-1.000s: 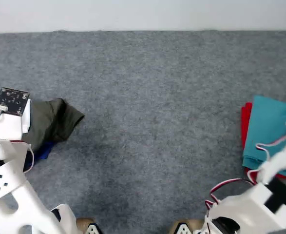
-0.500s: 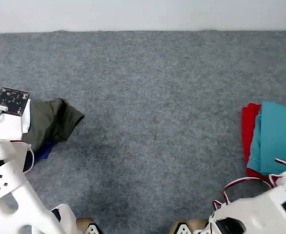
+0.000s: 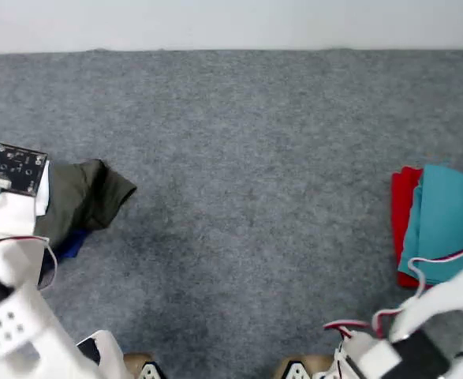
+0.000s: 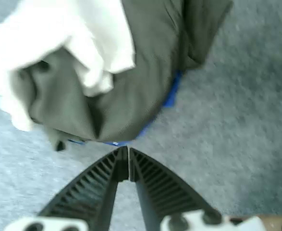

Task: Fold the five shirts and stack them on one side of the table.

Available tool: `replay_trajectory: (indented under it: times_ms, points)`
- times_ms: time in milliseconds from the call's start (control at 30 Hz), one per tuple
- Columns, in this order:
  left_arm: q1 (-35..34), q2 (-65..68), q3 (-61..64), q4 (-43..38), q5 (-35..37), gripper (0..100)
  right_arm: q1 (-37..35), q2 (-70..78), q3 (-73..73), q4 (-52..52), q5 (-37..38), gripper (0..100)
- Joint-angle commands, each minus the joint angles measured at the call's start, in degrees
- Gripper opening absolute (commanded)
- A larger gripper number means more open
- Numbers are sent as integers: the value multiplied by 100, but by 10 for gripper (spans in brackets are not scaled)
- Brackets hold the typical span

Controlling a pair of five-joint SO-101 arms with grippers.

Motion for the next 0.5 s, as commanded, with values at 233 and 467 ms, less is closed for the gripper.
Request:
replay_trajectory:
  times_ms: [233, 467]
  points:
    - [35, -1802, -189, 53, 246, 18, -1455, -2114, -35, 2316, -1741, 9]
    - [35, -2400, 760, 26, 730, 18, -2598, -3090, -26, 2712, -4000, 9]
